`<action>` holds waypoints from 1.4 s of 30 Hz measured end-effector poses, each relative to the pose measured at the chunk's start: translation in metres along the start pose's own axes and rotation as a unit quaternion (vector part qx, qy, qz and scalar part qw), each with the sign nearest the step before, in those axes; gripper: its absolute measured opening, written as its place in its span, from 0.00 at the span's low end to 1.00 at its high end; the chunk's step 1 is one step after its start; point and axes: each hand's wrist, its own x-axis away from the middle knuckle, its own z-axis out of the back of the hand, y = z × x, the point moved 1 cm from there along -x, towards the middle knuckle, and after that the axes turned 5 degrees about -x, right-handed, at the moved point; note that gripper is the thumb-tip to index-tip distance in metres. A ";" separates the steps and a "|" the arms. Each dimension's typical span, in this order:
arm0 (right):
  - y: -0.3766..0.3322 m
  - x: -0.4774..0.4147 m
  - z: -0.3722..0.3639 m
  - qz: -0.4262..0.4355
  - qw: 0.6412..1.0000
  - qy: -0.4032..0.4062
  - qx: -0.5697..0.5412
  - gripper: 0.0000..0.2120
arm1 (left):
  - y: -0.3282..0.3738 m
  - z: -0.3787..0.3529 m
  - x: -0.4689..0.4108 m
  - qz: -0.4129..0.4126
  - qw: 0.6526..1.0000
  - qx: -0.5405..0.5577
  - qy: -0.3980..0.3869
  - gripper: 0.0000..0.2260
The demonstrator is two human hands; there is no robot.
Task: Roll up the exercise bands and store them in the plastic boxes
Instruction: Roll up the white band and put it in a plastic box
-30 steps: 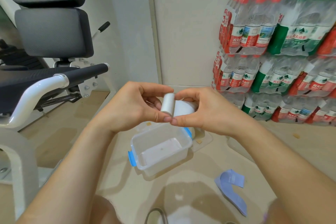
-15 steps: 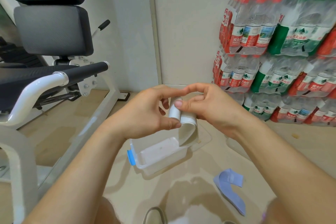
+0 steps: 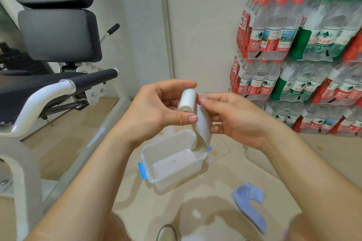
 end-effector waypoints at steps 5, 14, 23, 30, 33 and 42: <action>0.001 0.002 0.003 -0.012 0.999 0.017 0.045 0.13 | -0.003 0.011 0.001 0.012 1.000 -0.016 -0.013 0.31; -0.001 0.000 0.008 -0.010 0.999 0.034 0.016 0.06 | -0.006 0.014 0.001 0.028 0.993 -0.108 -0.043 0.30; 0.001 0.001 0.011 -0.031 0.999 0.005 0.009 0.04 | -0.003 0.014 0.003 0.018 0.985 -0.160 -0.060 0.29; 0.002 0.001 0.006 -0.028 1.000 0.009 0.007 0.10 | -0.002 0.005 0.001 0.011 0.949 -0.311 -0.051 0.28; 0.002 0.000 0.002 -0.014 0.999 0.023 0.039 0.19 | -0.003 0.000 0.000 -0.029 0.922 -0.381 -0.059 0.29; 0.003 -0.001 -0.001 0.014 0.998 0.044 -0.037 0.14 | -0.012 -0.009 -0.004 -0.013 0.977 -0.205 -0.047 0.32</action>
